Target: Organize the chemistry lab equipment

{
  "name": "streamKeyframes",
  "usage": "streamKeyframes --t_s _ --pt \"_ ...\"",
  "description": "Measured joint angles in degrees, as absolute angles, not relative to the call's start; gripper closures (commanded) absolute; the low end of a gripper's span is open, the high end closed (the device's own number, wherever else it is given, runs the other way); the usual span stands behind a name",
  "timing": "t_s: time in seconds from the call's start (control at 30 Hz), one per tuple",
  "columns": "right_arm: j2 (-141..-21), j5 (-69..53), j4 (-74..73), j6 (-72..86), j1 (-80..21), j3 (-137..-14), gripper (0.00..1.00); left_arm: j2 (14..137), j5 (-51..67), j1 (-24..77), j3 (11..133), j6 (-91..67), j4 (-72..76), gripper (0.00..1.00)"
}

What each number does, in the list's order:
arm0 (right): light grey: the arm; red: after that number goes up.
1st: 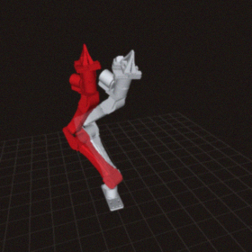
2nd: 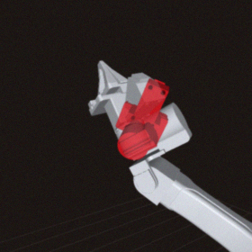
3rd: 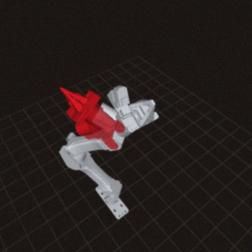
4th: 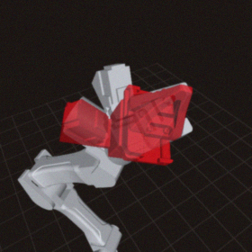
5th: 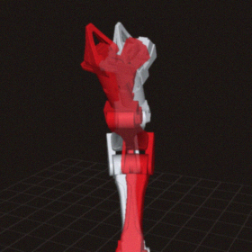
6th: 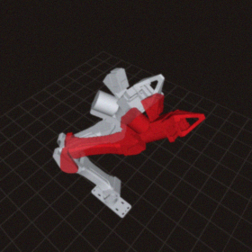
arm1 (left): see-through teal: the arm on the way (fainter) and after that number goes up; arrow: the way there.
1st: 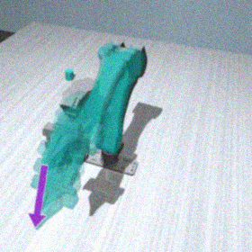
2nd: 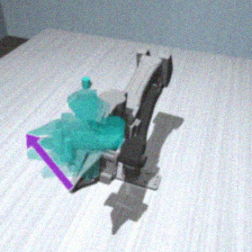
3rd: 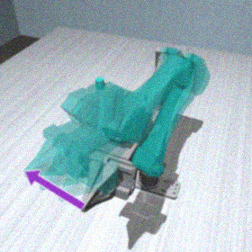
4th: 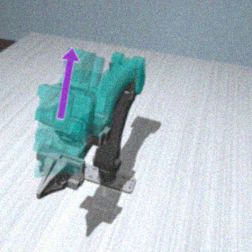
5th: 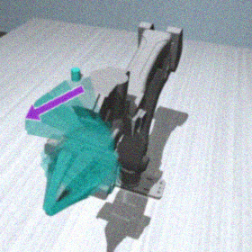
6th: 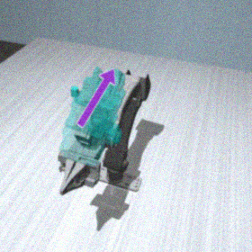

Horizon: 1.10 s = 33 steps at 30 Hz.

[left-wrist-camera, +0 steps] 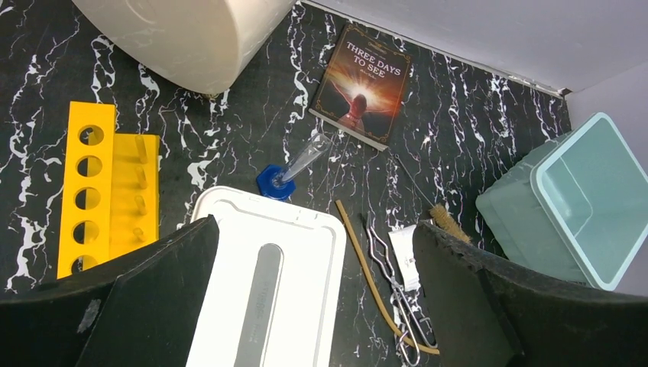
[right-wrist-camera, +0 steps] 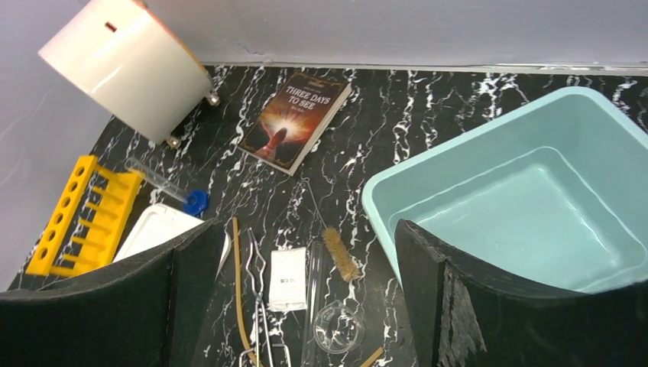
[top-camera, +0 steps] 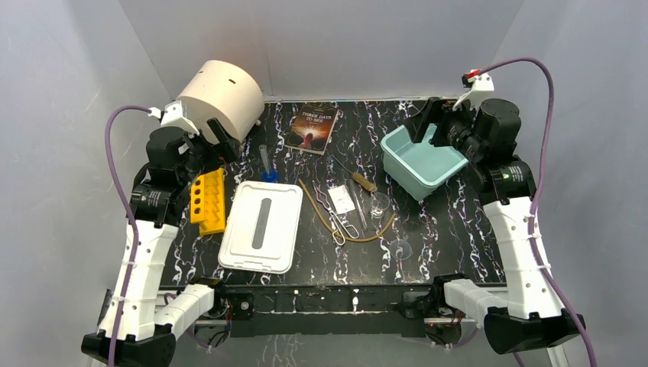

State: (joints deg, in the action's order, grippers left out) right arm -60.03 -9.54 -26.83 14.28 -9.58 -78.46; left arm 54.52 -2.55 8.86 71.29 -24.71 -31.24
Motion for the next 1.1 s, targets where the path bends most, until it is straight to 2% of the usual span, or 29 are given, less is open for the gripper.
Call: streamKeyframes --t_s 0.37,0.57,0.7,0.8,0.87,1.1 --pt "-65.67 -10.94 -29.54 13.23 -18.26 -79.48 0.12 51.46 0.6 9.04 68.05 -25.78 -30.35 0.02" --pt "-69.04 -5.39 -31.57 13.52 -31.2 -80.29 0.19 46.44 5.26 9.13 62.54 -27.64 -28.47 0.02" --pt "-72.66 0.27 -32.23 13.08 -41.87 -80.38 0.19 44.53 9.17 9.13 59.86 -30.17 -27.0 0.02" --pt "-76.29 4.47 -33.41 13.08 -47.97 -80.34 0.25 44.38 11.42 9.13 58.24 -31.53 -26.24 0.02" --pt "-78.59 7.49 -34.33 13.5 -50.43 -79.99 0.32 44.42 12.53 9.13 57.43 -32.29 -26.2 0.02" --pt "-82.39 17.63 -39.44 20.91 -54.11 -73.12 0.44 44.36 13.78 9.13 56.6 -34.54 -26.22 0.02"
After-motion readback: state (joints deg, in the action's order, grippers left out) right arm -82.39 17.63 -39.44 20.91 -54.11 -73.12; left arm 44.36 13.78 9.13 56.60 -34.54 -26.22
